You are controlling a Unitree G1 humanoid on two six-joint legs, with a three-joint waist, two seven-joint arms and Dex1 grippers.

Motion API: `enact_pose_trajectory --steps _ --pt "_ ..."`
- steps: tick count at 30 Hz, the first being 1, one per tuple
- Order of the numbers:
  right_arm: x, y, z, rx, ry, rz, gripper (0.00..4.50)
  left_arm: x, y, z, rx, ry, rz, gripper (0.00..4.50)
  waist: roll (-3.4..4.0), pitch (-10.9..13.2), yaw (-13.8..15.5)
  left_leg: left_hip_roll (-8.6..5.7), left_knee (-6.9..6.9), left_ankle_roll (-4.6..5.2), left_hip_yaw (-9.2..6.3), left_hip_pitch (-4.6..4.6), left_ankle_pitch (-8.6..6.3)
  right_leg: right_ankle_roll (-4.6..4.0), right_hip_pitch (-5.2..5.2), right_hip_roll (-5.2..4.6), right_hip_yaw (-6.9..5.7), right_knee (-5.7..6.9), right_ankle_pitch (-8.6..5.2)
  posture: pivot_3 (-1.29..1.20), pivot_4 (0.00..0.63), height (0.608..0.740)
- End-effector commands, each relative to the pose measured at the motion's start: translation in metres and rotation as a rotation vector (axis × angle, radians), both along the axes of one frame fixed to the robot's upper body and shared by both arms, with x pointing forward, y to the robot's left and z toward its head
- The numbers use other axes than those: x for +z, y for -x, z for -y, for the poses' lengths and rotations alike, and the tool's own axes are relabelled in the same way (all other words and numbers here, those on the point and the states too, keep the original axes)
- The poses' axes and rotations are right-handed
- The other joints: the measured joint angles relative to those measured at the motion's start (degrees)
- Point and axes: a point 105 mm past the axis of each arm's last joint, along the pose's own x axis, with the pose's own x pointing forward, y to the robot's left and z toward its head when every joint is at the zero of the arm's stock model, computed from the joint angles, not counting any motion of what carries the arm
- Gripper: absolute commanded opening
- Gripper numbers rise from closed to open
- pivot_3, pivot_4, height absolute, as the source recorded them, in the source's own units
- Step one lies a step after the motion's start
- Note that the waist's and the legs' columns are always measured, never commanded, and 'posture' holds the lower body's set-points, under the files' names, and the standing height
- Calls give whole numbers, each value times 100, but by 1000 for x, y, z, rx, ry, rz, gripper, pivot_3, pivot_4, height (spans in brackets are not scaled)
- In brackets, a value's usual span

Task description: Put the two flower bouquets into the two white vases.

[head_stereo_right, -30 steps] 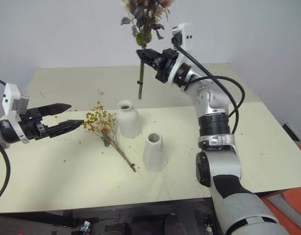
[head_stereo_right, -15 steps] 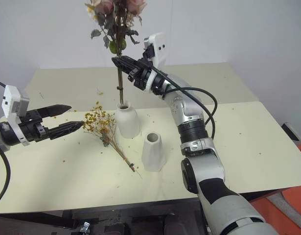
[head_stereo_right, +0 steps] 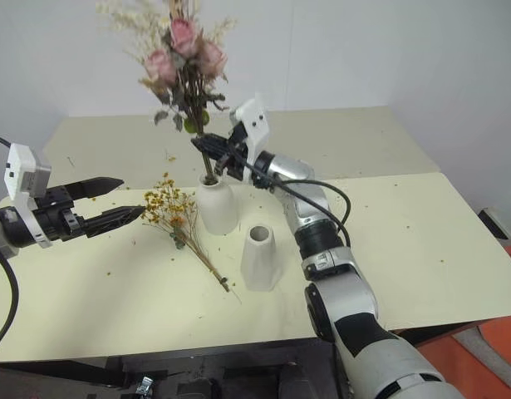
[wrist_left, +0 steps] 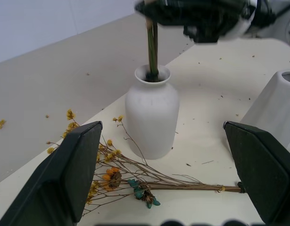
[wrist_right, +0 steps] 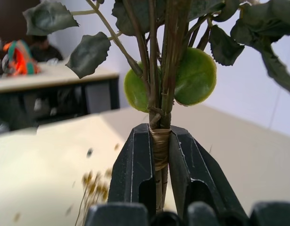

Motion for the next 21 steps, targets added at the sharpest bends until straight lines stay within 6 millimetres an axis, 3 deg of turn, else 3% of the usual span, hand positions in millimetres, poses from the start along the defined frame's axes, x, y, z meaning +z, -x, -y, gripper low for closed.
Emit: enact_pose_trajectory --steps 1,9,10,20,21 --pt "16 12 -3 28 -7 116 233 12 4 -1 3 -7 53 4500 0 0 -1 0 0 0 0 0 0 0 0 0 0 1 0 0 150 740" --pt "9 12 -3 12 21 120 233 13 2 1 -5 -8 57 4500 0 0 2 0 0 0 0 1 0 0 0 0 0 1 0 0 150 740" --pt "8 12 -2 14 23 120 964 13 2 1 -6 -8 57 4500 0 0 2 0 0 0 0 1 0 0 0 0 0 1 0 0 150 740" --pt "3 9 12 -5 95 120 4312 13 1 2 -13 -8 59 4500 0 0 5 0 0 0 0 2 0 0 1 0 0 0 0 0 150 740" --pt "1 11 16 5 110 120 4471 13 1 2 -13 -7 59 4500 0 0 7 0 0 0 0 1 0 0 1 0 0 0 0 0 150 740"
